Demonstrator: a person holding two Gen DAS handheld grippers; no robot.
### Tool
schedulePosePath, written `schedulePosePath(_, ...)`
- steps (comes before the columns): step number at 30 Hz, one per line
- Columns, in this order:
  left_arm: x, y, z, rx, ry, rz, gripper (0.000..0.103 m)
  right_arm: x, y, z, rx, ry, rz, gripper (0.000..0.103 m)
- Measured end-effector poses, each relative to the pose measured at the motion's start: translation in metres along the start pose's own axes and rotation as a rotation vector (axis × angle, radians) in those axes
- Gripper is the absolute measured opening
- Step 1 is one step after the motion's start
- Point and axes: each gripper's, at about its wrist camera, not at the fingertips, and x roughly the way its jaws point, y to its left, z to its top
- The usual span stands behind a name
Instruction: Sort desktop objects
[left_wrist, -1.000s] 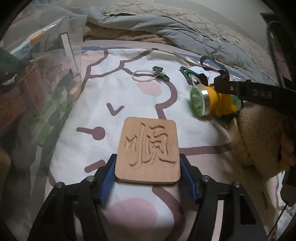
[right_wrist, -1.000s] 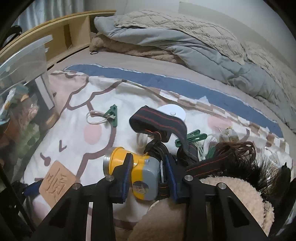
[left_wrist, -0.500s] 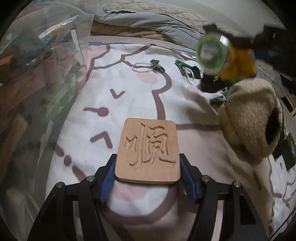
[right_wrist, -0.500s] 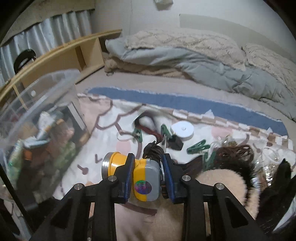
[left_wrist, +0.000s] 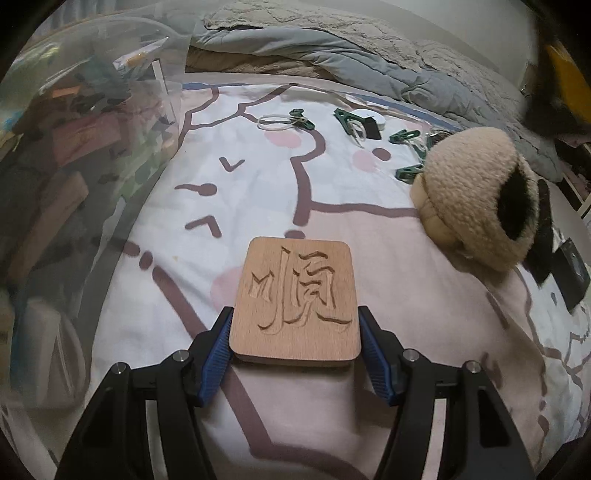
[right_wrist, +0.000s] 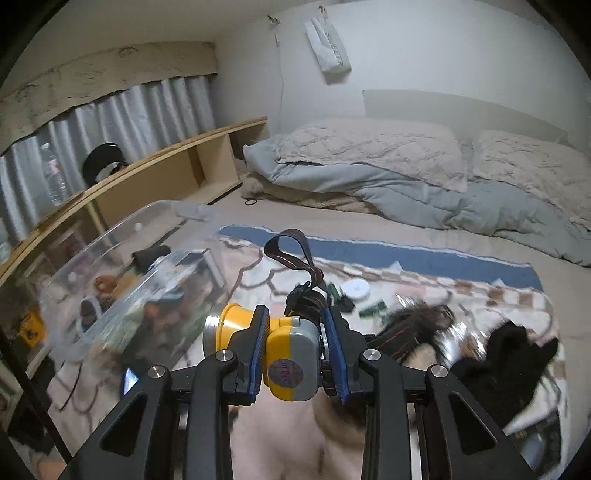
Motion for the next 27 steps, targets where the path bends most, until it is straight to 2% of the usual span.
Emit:
schedulePosePath(2,-0.007,-0.004,-0.006,-0.004,0.0,-0.02,0.064,-0.019,-0.002,-0.015,0.005,0.012,-0.009,0.031)
schedulePosePath(6,-0.02,-0.018,-0.024,0.015,0.001,-0.054,0.064,-0.044,-0.013,-0.067,0.039,0.09,-0.043,0.031)
schedulePosePath(11,-0.031,-0.04,-0.05,0.052,0.006,-0.08,0.064,-0.032,-0.03,-0.128,0.121,0.201,-0.066,0.031)
schedulePosePath(15,-0.036,-0.051,-0.06,0.081,-0.011,-0.076,0.064,-0.011,-0.037,-0.165,0.182,0.251,-0.063,0.031)
schedulePosePath(18,-0.031,-0.053,-0.064,0.066,-0.006,-0.075,0.064,0.0,-0.037,-0.178,0.2,0.243,-0.071,0.031)
schedulePosePath(21,-0.03,-0.056,-0.065,0.076,-0.012,-0.06,0.064,-0.001,-0.041,-0.186,0.238,0.157,-0.071,0.031)
schedulePosePath(23,-0.029,-0.056,-0.064,0.068,-0.011,-0.064,0.066,-0.003,-0.044,-0.188,0.258,0.136,-0.056,0.032)
schedulePosePath(25,-0.029,-0.055,-0.063,0.05,-0.005,-0.088,0.072,-0.005,-0.043,-0.191,0.246,0.128,-0.056,0.037)
schedulePosePath(27,-0.029,-0.055,-0.061,0.033,-0.001,-0.109,0.078,-0.007,-0.046,-0.193,0.249,0.125,-0.07,0.067)
